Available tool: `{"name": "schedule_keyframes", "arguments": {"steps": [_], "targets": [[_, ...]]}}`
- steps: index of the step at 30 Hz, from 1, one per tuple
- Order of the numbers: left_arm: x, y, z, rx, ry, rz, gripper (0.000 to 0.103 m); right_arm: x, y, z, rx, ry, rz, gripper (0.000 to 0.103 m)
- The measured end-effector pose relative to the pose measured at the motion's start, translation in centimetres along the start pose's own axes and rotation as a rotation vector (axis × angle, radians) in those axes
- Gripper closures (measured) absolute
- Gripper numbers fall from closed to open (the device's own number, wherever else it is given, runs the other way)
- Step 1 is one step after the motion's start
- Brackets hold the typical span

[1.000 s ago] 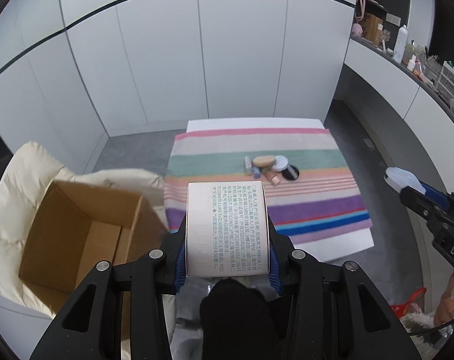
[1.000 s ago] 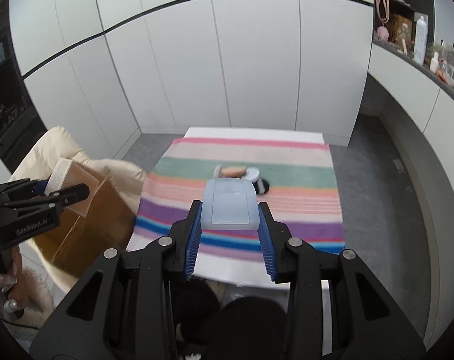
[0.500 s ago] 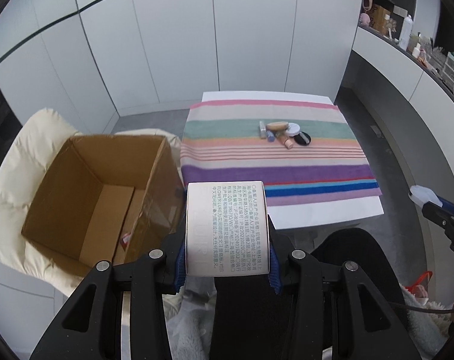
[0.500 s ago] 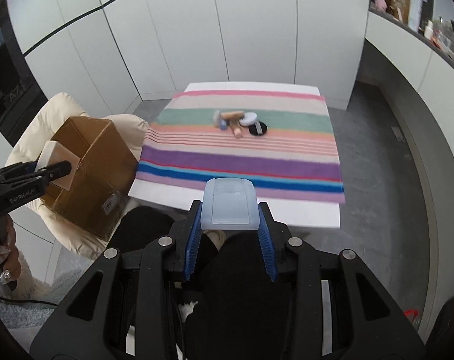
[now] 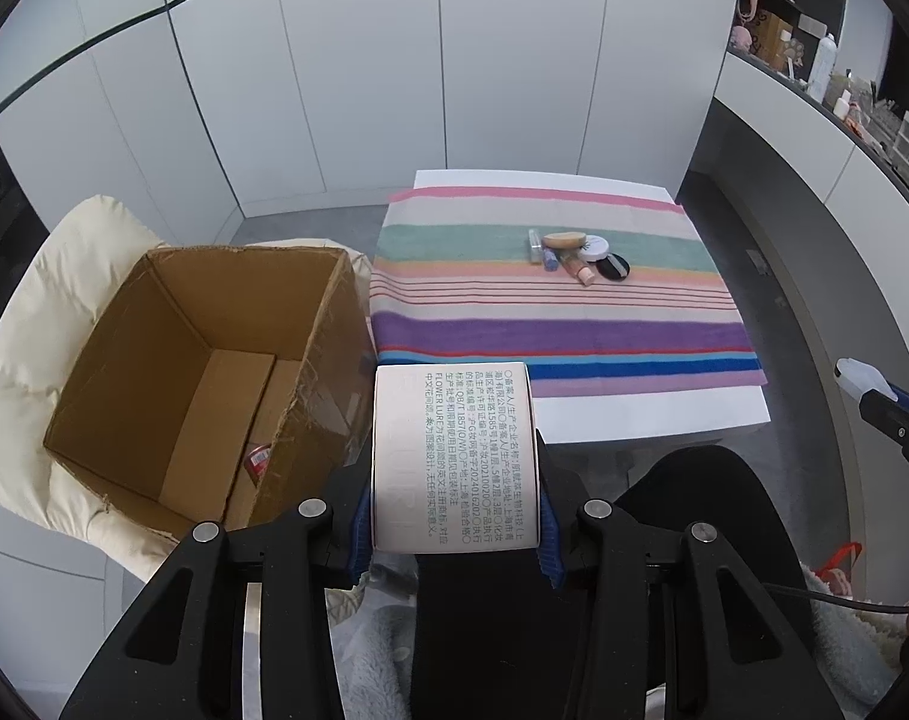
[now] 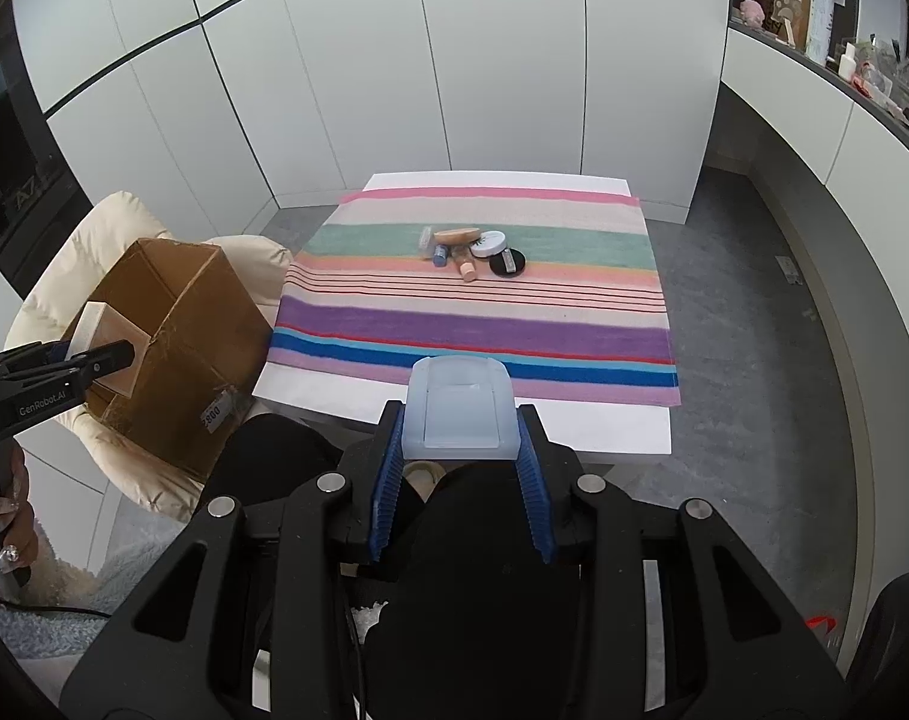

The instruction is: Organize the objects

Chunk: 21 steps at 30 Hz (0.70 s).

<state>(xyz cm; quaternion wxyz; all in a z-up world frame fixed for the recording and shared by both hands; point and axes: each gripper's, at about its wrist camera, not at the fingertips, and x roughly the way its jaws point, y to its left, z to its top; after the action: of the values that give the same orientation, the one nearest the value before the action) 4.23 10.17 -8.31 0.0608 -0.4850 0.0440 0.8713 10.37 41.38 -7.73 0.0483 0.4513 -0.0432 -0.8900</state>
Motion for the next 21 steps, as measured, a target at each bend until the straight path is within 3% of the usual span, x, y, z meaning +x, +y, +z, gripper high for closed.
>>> {"name": "schedule_keyframes", "arguments": {"steps": [12,21], "targets": [[-0.3,3.1,-1.2,-0.067,0.018,0.03,0.059,1.3,3.9,0.9,-0.079,0.016,0.06,0.066],[-0.4,9.0,-3.7,-0.2,0.055,0.084,0.059,3.3,11.8,2.5,-0.222,0.009,0.185,0.066]]}}
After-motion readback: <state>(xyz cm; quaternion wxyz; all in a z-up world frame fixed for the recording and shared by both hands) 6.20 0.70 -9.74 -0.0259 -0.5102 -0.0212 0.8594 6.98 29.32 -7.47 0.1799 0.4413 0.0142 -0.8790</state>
